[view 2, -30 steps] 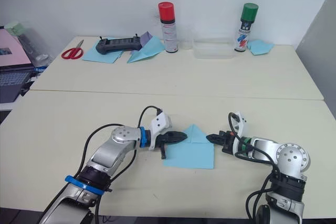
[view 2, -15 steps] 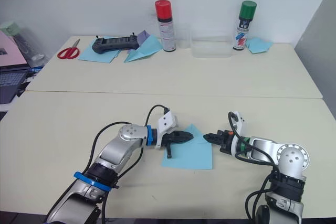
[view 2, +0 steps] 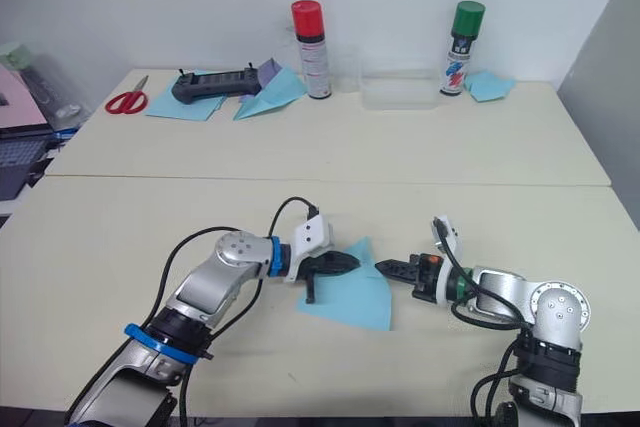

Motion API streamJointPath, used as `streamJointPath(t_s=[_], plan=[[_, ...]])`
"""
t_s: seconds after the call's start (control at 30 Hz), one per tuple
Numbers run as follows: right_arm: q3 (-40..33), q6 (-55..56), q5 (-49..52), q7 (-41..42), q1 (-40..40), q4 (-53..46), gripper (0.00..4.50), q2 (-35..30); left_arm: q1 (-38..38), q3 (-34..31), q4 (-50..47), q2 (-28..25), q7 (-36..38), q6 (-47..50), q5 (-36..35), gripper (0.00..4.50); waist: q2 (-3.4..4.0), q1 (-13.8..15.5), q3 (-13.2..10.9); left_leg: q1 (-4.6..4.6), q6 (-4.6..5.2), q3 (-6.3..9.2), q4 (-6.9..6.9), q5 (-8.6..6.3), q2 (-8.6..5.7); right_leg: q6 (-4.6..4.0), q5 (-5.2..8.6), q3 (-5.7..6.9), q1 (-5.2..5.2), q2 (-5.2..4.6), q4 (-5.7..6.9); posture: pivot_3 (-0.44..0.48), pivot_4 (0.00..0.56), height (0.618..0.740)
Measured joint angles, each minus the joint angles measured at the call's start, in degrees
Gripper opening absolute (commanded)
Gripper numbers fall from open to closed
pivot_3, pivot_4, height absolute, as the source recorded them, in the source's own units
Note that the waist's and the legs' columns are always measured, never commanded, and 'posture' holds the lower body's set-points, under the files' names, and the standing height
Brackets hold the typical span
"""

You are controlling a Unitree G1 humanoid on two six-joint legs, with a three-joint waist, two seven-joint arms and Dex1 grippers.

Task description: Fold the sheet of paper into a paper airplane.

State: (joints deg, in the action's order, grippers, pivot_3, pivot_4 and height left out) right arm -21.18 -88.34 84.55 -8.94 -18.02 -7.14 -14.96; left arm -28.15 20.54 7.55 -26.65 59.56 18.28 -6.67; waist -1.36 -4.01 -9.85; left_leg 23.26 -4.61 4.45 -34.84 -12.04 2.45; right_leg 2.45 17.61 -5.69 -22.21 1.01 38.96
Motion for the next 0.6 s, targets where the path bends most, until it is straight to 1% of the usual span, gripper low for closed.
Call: streamJointPath(t_s=[0.17,0.27,0.37,0.4,0.5,0.6], plan=[[2.55,2.62,-1.17,0.27,0.49,0.74,0.03,-4.19,0.42,-0.21,-1.1,-0.89,-0.08,0.63,0.0,0.0,0.0,-0.6,0.0,-0.01,0.0,0.0,0.0,0.0,0.01,0.0,0.0,0.0,0.01,0.02,0.0,0.0,0.15,0.74],[3.74,3.17,-2.06,1.81,0.36,0.87,0.03,-6.61,0.43,-0.25,-1.39,-0.89,-0.18,1.19,0.0,0.0,0.0,-0.62,0.0,-0.01,0.0,0.0,0.0,0.0,0.01,0.0,0.0,0.0,0.01,0.02,0.0,0.0,0.15,0.74],[4.66,3.66,-1.46,3.56,-0.06,0.87,0.58,-7.88,0.54,-0.37,-1.48,-0.9,-0.23,1.3,0.0,0.0,0.0,-0.66,0.0,-0.02,0.0,0.0,0.0,0.0,0.02,0.0,0.0,0.0,0.01,0.03,0.01,0.0,0.15,0.74],[4.85,3.84,-0.8,3.7,-0.11,0.87,0.84,-7.95,0.55,-0.37,-1.48,-0.9,-0.23,1.3,0.0,0.0,0.0,-0.66,0.0,-0.02,0.0,0.0,0.0,0.0,0.02,0.0,0.0,0.0,0.01,0.03,0.01,0.0,0.15,0.74],[6.07,4.26,1.12,3.0,-0.08,1.3,1.89,-8.08,0.55,-0.37,-1.5,-0.89,-0.24,1.3,0.0,0.0,0.0,-0.67,0.0,0.0,0.0,0.0,0.0,0.0,0.01,0.0,0.0,-0.01,0.01,0.03,0.0,0.0,0.15,0.74],[7.29,5.23,3.57,1.23,0.89,2.03,1.89,-8.14,0.57,-0.37,-1.52,-0.87,-0.27,1.3,0.0,0.0,0.0,-0.66,0.0,0.0,0.0,0.0,0.0,0.0,0.02,0.0,0.0,-0.01,0.02,0.02,0.0,0.0,0.15,0.74]])
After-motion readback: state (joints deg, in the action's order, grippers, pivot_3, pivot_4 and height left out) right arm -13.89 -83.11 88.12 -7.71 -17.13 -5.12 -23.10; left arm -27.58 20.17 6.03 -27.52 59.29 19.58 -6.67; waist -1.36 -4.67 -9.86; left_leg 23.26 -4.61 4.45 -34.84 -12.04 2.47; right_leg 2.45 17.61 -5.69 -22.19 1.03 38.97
